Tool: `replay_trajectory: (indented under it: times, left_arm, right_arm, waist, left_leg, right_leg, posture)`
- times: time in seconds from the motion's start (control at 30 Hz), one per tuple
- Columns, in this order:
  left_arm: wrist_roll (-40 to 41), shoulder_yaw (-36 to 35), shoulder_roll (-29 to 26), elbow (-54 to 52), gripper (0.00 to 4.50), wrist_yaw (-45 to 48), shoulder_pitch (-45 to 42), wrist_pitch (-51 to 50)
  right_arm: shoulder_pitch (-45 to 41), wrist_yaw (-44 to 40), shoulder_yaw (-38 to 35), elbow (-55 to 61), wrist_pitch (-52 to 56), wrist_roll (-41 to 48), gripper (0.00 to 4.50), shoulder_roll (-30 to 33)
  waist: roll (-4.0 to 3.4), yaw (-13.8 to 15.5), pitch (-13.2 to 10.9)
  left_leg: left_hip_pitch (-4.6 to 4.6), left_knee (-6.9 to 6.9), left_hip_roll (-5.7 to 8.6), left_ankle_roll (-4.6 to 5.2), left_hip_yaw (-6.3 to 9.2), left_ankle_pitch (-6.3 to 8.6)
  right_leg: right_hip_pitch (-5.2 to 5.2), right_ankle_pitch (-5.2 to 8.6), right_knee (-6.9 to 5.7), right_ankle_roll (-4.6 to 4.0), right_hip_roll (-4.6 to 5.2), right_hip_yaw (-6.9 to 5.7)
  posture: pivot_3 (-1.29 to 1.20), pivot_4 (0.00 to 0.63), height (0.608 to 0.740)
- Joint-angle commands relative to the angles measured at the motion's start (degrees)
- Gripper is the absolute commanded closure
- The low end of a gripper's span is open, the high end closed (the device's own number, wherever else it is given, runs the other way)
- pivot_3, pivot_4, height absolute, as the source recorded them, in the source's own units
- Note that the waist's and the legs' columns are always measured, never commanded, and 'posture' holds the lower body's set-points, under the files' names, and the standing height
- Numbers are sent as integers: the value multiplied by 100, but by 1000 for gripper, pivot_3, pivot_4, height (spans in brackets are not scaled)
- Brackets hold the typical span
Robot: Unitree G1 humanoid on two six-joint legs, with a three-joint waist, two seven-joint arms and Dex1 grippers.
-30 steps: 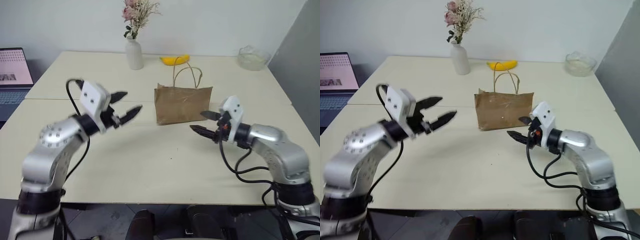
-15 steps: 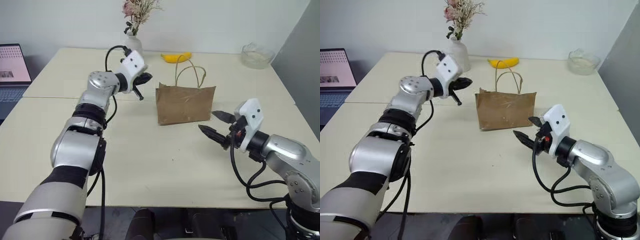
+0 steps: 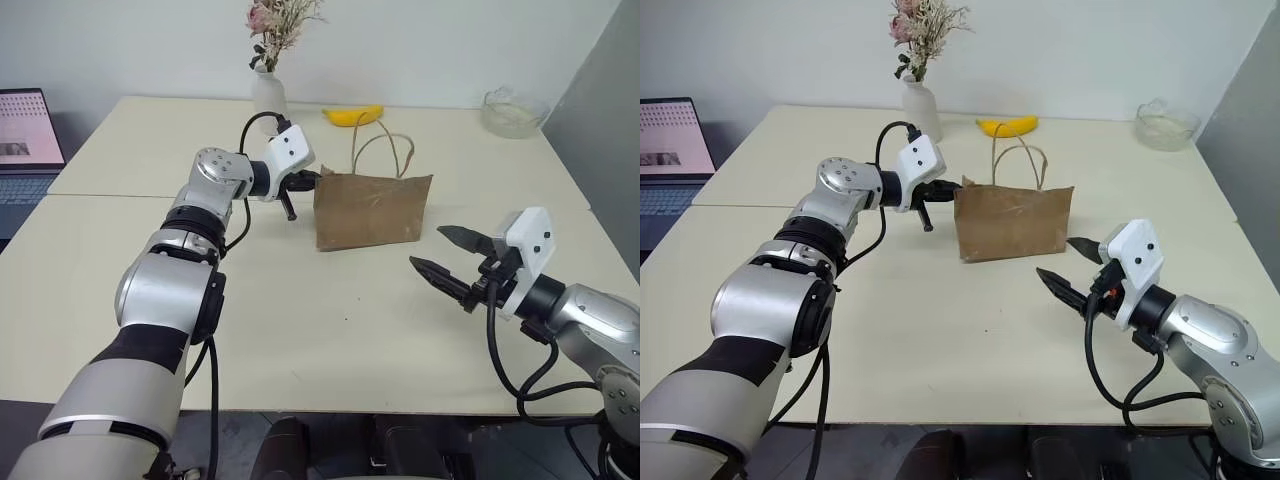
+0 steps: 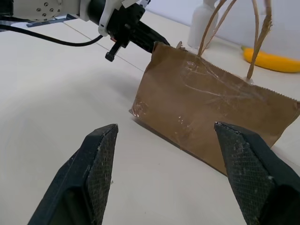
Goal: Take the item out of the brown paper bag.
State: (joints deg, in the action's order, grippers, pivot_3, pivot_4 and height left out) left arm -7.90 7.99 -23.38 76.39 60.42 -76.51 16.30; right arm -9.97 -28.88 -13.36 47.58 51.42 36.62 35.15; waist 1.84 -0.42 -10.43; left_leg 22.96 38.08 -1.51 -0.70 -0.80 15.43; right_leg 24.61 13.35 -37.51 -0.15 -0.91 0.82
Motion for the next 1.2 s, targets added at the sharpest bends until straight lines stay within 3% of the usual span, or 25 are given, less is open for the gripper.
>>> replay_trajectory:
  times: [0.03,0.3,0.53,0.73,0.93,1.07,1.2]
  left_arm:
    - [115,-159,-31,-235,4480,391,-121,161]
    - [415,-269,-78,-777,4480,1819,308,339]
    - [776,-124,-83,-2241,4480,2704,1475,171]
    - [1054,-2,-43,-3776,4480,2649,2423,-501]
    - [1434,107,-385,-5838,4480,2589,3657,-1396]
    - [1652,99,-629,-6867,4480,2426,4324,-1882]
    - [1821,-39,-930,-7521,4480,2191,4511,-2303]
  right_arm:
    - [19,-87,-131,78,-218,129,1043,106]
    - [172,-294,-120,23,-286,363,1043,316]
    - [332,-459,-338,-12,-287,640,1043,609]
    - [661,-756,-887,-113,-120,936,1043,1143]
    - [2123,-1917,-2348,3,5,829,1043,2230]
    - [2901,-2339,-2414,87,-265,323,1043,2521]
    - [2556,-2092,-2139,20,-439,340,1043,2395]
  waist:
    - [0,0,0]
    - [0,-1,1]
    - [0,-4,1]
    - [0,1,1]
    - [-3,10,4]
    - [-4,8,5]
    - [-2,-7,4]
  left_leg:
    - [-1,1,0,0,-1,0]
    - [-5,6,0,0,-3,-1]
    - [-9,19,-2,0,7,-1]
    - [-7,49,-3,0,17,-1]
    - [-27,66,-5,1,22,1]
    - [-51,68,-12,1,27,0]
    - [-60,68,-11,1,19,1]
  right_leg:
    - [0,0,-4,0,0,-1]
    - [0,0,-17,0,-1,2]
    - [0,0,-35,0,-1,8]
    - [-5,0,-52,-1,0,5]
    - [-40,0,-47,1,4,2]
    - [-57,-1,-54,2,1,-1]
    - [-60,-6,-54,10,0,5]
  posture:
    - [0,150,740]
    - [0,150,740]
    - [0,150,740]
    - [0,150,740]
    - [0,150,740]
    - [0,150,740]
    - [0,150,740]
